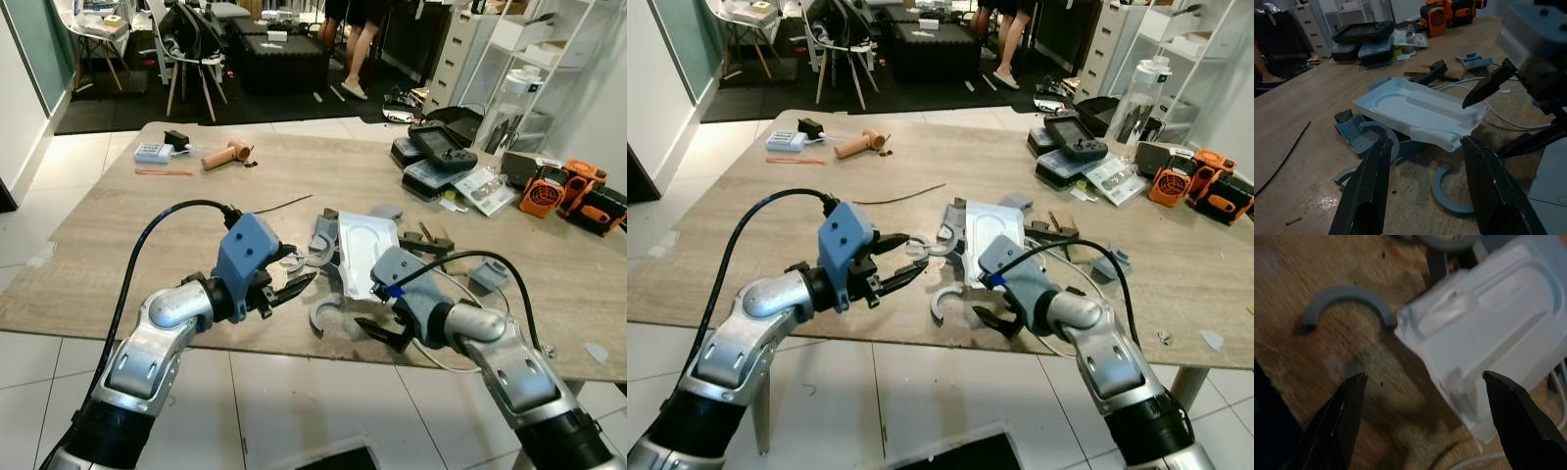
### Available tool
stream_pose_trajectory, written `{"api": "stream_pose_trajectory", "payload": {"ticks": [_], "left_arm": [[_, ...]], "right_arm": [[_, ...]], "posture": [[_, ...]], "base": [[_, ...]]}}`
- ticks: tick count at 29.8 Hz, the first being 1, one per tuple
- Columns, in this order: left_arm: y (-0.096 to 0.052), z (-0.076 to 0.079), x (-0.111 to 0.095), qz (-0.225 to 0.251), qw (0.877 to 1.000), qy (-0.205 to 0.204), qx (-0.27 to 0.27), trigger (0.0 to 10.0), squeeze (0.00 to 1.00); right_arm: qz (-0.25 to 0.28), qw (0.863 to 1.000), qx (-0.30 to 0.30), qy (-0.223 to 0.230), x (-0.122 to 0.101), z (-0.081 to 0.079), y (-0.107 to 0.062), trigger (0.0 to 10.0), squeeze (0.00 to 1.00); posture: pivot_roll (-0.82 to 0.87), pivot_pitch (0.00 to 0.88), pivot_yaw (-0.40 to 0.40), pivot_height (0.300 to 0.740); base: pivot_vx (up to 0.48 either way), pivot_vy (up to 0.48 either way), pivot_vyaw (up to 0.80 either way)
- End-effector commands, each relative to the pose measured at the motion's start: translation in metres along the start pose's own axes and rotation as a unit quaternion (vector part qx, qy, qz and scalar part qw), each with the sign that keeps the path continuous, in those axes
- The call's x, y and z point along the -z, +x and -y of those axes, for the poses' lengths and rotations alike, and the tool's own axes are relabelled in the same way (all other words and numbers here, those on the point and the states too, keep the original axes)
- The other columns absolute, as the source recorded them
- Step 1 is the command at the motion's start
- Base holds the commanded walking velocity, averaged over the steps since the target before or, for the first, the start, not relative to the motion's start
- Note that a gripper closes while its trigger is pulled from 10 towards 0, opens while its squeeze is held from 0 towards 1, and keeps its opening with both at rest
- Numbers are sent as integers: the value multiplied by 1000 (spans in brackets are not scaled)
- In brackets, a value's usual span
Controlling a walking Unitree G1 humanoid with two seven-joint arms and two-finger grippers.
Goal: Picking trash to rubbish bin
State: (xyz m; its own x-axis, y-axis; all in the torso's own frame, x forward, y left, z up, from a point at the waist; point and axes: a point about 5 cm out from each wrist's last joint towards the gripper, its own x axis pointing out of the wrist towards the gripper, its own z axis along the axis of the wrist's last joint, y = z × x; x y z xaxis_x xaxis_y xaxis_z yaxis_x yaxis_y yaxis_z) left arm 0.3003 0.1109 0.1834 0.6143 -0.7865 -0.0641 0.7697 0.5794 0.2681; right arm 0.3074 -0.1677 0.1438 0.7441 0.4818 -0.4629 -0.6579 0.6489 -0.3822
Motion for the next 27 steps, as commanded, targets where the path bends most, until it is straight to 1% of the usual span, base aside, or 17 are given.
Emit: {"api": "stream_pose_trajectory", "payload": {"ticks": [1,2,4,6,8,9,10,11,12,20,21,22,23,24,25,26,27], "left_arm": [[1,3,-1,1,1000,0,9,10000,0],[1,3,-1,2,1000,0,12,10000,0],[1,3,-1,2,1000,0,12,10000,0],[3,5,-2,4,1000,-1,17,10000,0],[3,6,-2,4,1000,-1,19,10000,0],[4,6,-2,6,1000,-1,19,10000,0],[4,6,-3,7,1000,-1,17,10000,0],[4,6,-3,7,1000,-1,17,10000,0],[4,6,-3,7,1000,-1,16,10000,0],[3,5,-2,5,1000,-2,13,10000,0],[3,5,-2,5,1000,-1,13,10000,0],[3,5,-2,5,1000,-1,13,10000,0],[3,5,-2,5,1000,-1,13,10000,0],[3,5,-3,6,1000,-1,13,10000,0],[3,5,-3,6,1000,-1,13,10000,0],[3,5,-3,6,1000,-1,13,10000,0],[3,5,-3,6,1000,-1,13,10000,0]], "right_arm": [[-13,1000,-2,-4,7,-2,1,10000,0],[-19,1000,4,-9,12,-2,3,10000,0],[-19,1000,4,-9,12,-2,3,10000,0],[-26,999,14,-19,19,-1,7,10000,0],[-26,999,19,-22,20,-1,9,10000,0],[-19,999,27,-18,21,1,11,10000,0],[-6,999,47,-26,22,3,15,10000,0],[-6,999,47,-26,22,3,15,10000,0],[7,998,53,-29,22,3,17,10000,0],[49,997,52,-18,18,2,19,10000,0],[51,997,50,-17,18,2,19,7176,0],[53,997,47,-15,18,1,19,4863,0],[53,997,47,-15,18,1,19,4863,0],[58,997,46,-16,20,0,20,1686,0],[58,997,46,-16,20,0,20,1686,0],[61,997,46,-18,20,-1,21,0,0],[61,997,46,-18,20,-1,21,0,0]], "posture": [[-69,30,-23,740],[-69,31,-23,740],[-69,31,-23,740],[-68,31,-23,740],[-68,31,-25,740],[-69,30,-24,740],[-69,32,-26,740],[-69,32,-26,740],[-68,33,-26,740],[-67,39,-28,740],[-66,39,-27,740],[-66,39,-27,740],[-66,39,-27,740],[-67,40,-26,740],[-67,40,-26,740],[-69,40,-25,740],[-69,40,-25,740]], "base": [[0,0,0],[0,0,0],[0,0,0],[0,0,0],[0,0,0],[0,0,0],[0,0,0],[0,0,0],[0,0,0],[0,0,0],[0,0,0],[0,0,0],[0,0,0],[0,0,0],[0,0,0],[0,0,0],[0,0,0]]}}
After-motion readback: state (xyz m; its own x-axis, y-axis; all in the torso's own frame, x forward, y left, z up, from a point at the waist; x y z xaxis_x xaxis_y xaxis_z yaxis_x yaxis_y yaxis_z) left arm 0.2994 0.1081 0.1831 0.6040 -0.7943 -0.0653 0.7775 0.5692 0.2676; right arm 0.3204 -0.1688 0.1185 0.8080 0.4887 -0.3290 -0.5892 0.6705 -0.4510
